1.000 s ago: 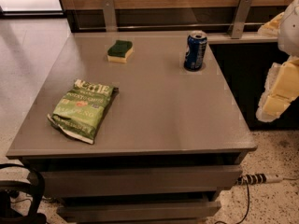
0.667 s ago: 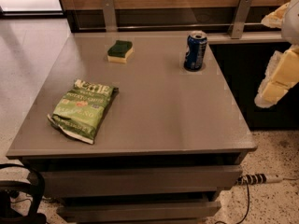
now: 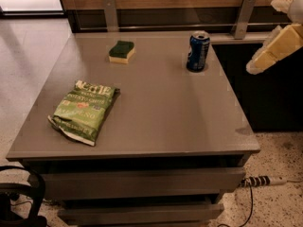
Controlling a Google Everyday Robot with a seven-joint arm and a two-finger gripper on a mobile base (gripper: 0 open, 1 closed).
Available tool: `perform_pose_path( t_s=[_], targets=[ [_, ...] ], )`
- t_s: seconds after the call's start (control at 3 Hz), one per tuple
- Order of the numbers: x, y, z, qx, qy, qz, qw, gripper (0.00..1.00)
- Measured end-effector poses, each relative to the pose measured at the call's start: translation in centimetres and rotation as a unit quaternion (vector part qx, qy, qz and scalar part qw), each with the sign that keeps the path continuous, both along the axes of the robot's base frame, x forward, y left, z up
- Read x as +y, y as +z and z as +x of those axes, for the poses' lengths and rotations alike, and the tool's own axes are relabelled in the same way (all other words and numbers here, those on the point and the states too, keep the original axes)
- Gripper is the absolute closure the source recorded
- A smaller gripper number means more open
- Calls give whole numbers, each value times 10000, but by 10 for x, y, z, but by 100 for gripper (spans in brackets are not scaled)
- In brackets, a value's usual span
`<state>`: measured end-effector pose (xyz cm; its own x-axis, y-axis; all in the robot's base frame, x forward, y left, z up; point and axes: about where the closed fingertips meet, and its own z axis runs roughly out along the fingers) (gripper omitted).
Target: Pick pepsi can
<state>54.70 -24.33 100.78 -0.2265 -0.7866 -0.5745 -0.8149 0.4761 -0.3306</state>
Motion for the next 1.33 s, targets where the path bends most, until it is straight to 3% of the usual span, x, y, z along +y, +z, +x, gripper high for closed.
perform_pose_path(
  t_s=[0.33,0.67,1.0,1.33],
  targets=[
    [-5,-7,32,-240,-159,692,9972,0],
    [-12,-20,53,-459,-308,1284,9902,0],
    [-16,-28,72,-770,-340,1626,9831,0],
    [-20,-29,87,-1025,-302,1743,9789,0]
  ],
)
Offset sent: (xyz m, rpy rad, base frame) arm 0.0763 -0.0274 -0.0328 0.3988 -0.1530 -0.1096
